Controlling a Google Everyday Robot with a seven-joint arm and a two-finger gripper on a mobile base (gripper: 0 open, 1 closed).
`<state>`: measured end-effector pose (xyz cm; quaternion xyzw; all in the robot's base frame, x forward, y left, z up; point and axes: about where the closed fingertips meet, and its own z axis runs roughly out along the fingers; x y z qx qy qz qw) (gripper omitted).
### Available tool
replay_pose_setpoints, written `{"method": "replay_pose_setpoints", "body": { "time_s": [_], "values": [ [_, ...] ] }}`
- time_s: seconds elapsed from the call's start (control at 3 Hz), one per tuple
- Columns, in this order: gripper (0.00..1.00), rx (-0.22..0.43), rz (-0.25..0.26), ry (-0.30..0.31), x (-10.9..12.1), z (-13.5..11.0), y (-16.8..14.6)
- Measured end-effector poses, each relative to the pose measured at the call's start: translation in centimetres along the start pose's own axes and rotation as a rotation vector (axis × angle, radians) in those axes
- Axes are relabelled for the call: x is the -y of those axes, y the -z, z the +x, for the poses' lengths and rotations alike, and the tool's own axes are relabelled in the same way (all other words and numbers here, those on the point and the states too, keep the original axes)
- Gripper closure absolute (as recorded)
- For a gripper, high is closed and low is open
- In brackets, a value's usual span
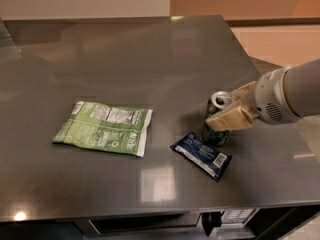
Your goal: Move green can near rxbar blueberry
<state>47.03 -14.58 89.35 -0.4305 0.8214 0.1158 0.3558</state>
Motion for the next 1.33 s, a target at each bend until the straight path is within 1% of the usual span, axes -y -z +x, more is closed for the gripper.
{"method": "replay_pose_setpoints", "body": {
  "time_s": [0.67, 1.0, 1.33],
  "values": [
    [0.04, -0.001, 0.004, 0.008, -0.24, -0.36, 0.20],
    [0.00, -0.001, 0.005, 0.011, -0.31, -0.47, 0.26],
    [0.00, -0.001, 0.005, 0.011, -0.31, -0.47, 0.26]
  ]
}}
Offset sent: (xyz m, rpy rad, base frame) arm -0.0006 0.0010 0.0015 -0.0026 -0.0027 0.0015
